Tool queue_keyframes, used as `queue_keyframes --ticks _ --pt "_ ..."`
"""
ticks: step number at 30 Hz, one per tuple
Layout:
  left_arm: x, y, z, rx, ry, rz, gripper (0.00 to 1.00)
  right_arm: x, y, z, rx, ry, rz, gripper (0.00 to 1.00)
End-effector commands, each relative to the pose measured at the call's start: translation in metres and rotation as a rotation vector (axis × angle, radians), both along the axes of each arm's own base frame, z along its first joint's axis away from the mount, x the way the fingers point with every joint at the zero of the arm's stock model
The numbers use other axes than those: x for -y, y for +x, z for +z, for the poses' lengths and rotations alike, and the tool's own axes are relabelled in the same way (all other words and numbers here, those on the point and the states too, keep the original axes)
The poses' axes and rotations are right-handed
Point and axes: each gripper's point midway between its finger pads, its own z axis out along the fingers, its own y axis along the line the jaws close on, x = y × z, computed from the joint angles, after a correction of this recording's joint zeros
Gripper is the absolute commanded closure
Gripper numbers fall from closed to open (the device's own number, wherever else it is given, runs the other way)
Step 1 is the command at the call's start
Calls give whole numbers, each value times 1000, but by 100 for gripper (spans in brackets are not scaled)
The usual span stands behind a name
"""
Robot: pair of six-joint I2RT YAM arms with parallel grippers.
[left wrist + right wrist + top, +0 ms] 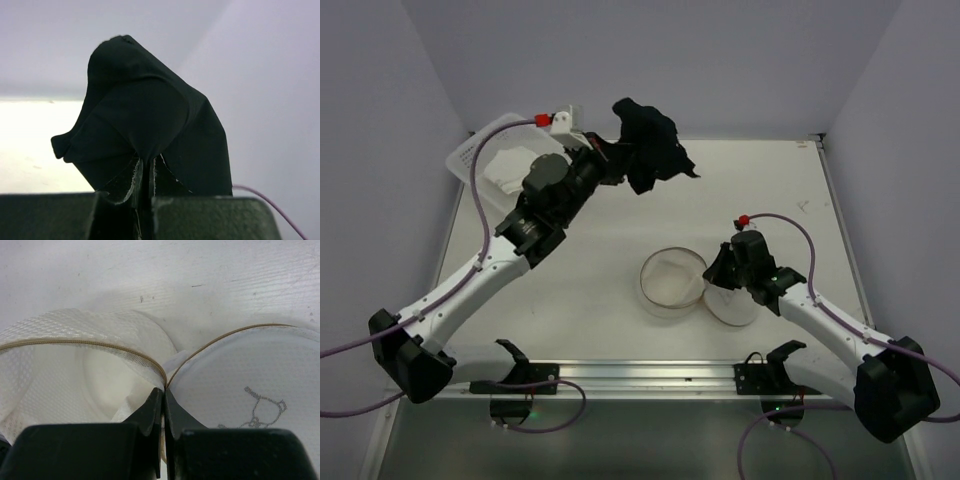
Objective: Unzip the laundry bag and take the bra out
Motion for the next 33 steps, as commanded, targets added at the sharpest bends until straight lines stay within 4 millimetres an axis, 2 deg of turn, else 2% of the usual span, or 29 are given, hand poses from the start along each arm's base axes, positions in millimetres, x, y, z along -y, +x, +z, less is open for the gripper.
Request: queue_keyframes --ticks 1,2,3,4,6,7,8,9,10,13,14,16,19,20,22,23,25,28,33 --pt "-78 24 -5 14 243 302 100 1 6 4 18 -13 -14 100" --pt "-101 34 -10 -1 284 368 100 0 6 6 22 -7 -7 100" --pt "-117 40 -24 -37 349 402 100 -1 7 8 27 -8 -2 100" --pt "-144 51 -32 -67 375 468 100 -2 9 10 35 -6 0 100" --pt "-171 62 -53 -125 436 509 100 -2 11 12 46 -10 4 100" --pt "-196 70 -60 -158 451 566 100 -2 13 15 59 -12 11 100" --pt "-206 77 -75 -196 486 576 100 -3 14 16 60 -15 14 100" --pt "-216 82 -81 -215 498 584 100 -7 12 17 57 -4 41 100" --pt "-237 89 -85 -239 505 629 100 -8 14 18 61 -4 48 100" --pt "-265 111 -111 -299 568 647 100 -12 13 18 67 2 83 100" --pt "-285 121 -124 -346 592 680 100 -13 12 18 67 2 88 100" --pt "-310 129 -133 -383 602 729 100 -13 12 18 68 -2 99 100" --pt "-328 142 -146 -401 608 759 100 -13 9 17 62 -6 106 100" --pt "-331 145 -161 -439 625 754 100 -12 9 16 58 -6 107 100" --pt "-334 152 -168 -470 639 747 100 -12 9 16 57 -8 108 100" --pt "-333 154 -188 -522 662 723 100 -12 8 15 53 -10 107 100" --pt "-326 160 -200 -541 659 671 100 -12 8 15 52 -8 104 100" --pt "-309 167 -227 -585 634 577 100 -13 8 15 50 -4 106 100" --pt "-291 178 -249 -620 588 487 100 -12 11 20 74 -17 112 100"
